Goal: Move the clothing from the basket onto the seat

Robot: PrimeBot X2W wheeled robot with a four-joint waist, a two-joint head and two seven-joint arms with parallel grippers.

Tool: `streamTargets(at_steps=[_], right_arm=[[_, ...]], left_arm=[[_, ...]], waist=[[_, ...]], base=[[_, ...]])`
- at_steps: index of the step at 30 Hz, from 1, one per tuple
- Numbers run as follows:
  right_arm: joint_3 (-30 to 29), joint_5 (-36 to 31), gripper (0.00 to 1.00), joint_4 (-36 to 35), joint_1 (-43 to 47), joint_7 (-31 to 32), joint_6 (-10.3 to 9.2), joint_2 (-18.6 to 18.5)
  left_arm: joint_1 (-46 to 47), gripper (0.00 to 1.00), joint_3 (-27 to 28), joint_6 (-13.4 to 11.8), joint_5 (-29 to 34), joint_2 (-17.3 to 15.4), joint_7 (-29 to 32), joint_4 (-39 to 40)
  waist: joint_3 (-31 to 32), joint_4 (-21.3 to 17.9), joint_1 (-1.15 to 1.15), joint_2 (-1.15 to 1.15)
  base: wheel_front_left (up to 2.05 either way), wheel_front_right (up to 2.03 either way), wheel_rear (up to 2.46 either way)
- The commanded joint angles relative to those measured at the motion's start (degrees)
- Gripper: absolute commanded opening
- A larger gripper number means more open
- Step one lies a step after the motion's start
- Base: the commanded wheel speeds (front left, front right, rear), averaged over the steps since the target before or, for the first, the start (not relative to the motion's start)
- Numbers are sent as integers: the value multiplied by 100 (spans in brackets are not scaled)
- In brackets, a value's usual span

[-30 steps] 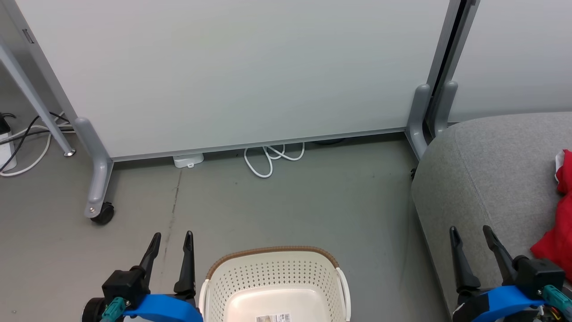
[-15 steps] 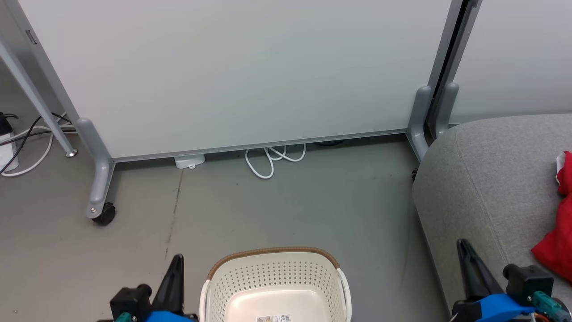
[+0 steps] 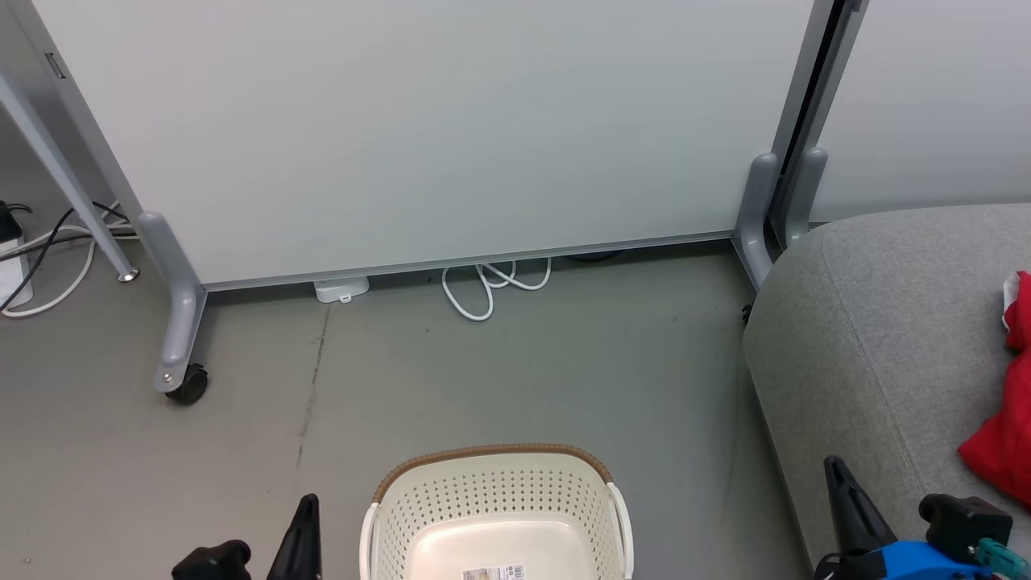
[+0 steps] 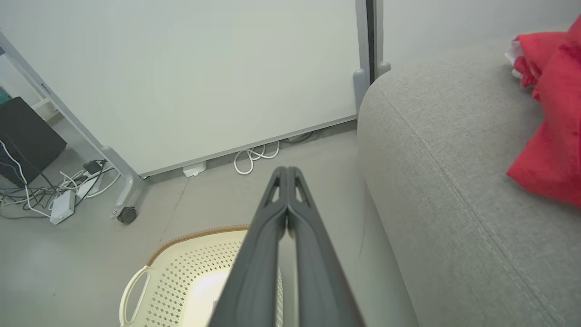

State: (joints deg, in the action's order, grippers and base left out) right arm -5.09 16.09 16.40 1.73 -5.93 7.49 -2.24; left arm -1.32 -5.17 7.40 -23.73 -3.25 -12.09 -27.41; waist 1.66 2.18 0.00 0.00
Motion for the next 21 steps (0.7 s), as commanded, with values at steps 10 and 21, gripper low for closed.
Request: streamTargets(at_steps=[10, 21], right_arm=[[-29, 1236, 0, -129, -217, 191, 0, -28], [-46, 2163, 0, -151, -310, 343, 0, -36]], left_arm=[[259, 0, 217, 2, -1103, -3, 283, 308], [340, 0, 358, 4, -1937, 3, 511, 462]], waist=[[-17, -21, 0, 0], [-33, -39, 0, 0]], base=[[0, 0, 0], [0, 0, 0]])
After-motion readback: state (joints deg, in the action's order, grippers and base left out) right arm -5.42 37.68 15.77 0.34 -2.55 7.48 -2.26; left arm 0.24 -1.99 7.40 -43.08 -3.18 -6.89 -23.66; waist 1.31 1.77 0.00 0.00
